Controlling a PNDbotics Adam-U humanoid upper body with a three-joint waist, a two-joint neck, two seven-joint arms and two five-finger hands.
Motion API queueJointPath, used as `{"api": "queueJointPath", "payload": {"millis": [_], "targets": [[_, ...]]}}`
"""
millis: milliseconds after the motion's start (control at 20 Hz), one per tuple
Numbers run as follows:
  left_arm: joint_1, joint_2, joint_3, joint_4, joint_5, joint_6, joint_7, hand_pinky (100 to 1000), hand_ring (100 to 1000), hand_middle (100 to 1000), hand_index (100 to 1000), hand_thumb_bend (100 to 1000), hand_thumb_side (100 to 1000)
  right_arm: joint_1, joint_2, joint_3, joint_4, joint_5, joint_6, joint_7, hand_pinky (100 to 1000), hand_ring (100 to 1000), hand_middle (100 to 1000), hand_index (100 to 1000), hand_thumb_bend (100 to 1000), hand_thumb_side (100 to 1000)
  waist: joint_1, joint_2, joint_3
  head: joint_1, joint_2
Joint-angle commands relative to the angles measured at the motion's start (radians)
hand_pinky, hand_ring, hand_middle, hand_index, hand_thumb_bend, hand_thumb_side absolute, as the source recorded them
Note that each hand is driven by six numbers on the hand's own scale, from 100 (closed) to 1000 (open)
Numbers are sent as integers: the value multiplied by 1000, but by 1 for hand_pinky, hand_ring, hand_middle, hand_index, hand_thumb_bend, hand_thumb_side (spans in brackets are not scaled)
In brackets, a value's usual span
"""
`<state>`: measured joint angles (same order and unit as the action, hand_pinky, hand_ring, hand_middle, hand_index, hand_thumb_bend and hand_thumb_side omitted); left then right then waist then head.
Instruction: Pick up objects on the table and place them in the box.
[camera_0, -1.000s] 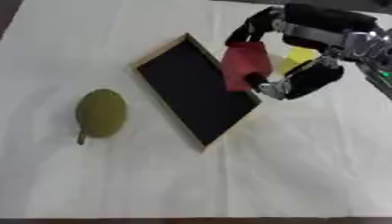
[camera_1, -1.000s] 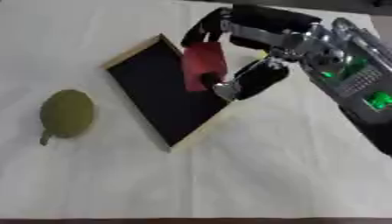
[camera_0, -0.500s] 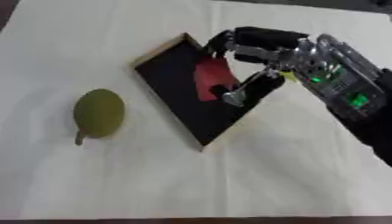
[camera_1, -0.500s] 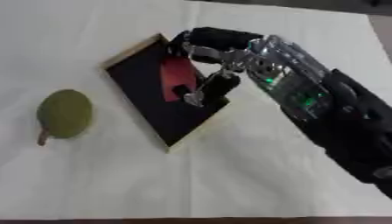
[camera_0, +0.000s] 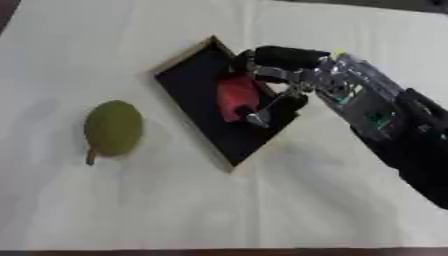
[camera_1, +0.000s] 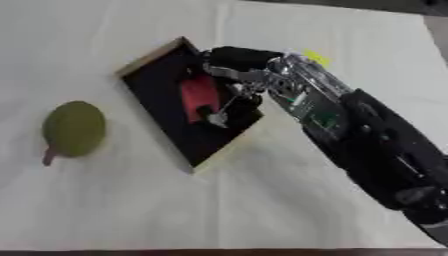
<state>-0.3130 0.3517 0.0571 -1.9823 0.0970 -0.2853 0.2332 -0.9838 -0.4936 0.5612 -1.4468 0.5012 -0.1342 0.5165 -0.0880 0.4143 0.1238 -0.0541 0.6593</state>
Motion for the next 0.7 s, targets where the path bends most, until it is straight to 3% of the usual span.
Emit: {"api": "queueJointPath", "payload": {"millis": [50, 700], "targets": [[-10, 11, -1, -18, 6, 1, -3, 732, 728, 771, 803, 115, 563, -10, -10, -10, -26, 7, -29, -5, 1000, 1000, 882, 893, 100, 180, 5, -20, 2, 2, -3], [-7, 10, 0, -18, 9, 5, -4, 733, 729, 772, 802, 114, 565, -3, -17, -22, -72, -51, -37, 22, 1000, 1000, 957, 871, 100, 172, 6, -24, -3, 7, -3]]}}
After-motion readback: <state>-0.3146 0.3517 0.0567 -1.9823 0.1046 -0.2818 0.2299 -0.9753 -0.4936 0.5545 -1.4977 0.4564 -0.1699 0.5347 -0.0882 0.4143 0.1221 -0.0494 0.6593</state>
